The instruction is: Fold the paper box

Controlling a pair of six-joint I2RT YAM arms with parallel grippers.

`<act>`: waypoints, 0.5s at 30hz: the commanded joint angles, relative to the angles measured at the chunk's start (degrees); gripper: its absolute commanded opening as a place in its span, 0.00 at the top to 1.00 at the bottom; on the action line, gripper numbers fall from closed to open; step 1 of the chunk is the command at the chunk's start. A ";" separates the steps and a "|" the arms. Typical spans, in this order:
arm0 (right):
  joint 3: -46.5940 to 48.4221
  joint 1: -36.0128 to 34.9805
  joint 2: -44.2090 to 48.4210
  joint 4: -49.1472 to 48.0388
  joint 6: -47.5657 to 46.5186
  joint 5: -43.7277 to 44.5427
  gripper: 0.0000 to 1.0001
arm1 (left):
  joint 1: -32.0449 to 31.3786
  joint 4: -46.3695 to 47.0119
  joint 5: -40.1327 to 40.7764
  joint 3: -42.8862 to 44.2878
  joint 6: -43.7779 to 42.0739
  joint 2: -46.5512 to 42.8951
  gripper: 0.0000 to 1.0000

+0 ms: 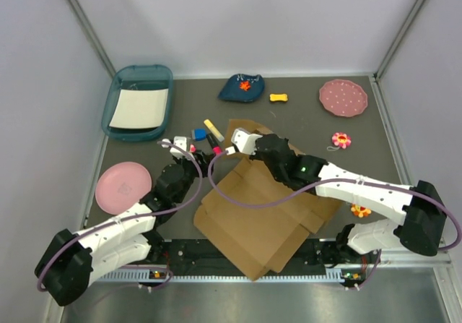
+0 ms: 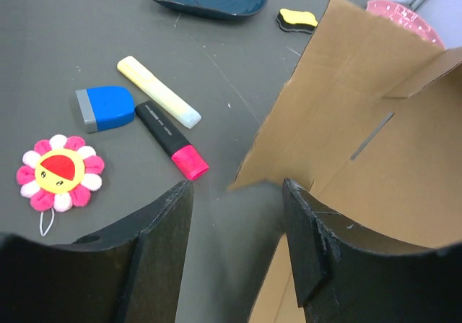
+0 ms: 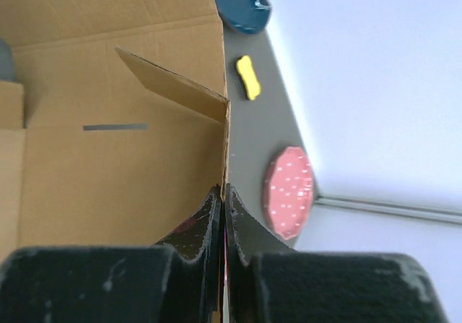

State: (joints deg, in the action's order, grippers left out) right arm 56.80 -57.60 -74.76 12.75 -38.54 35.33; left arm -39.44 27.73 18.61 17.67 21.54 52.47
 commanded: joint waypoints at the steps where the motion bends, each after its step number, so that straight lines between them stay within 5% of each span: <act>1: 2.27 -2.25 0.40 -9.83 -11.00 8.70 1.00 | 0.15 5.58 2.39 -1.15 1.93 -1.75 0.43; 15: -8.98 -9.19 0.05 -15.22 -4.35 7.91 1.00 | 0.15 8.66 -1.38 -3.26 2.72 -2.63 0.43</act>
State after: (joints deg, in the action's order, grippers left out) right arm 48.71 -64.88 -74.50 -0.86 -46.44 42.35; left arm -39.44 31.38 19.40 14.76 24.14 50.61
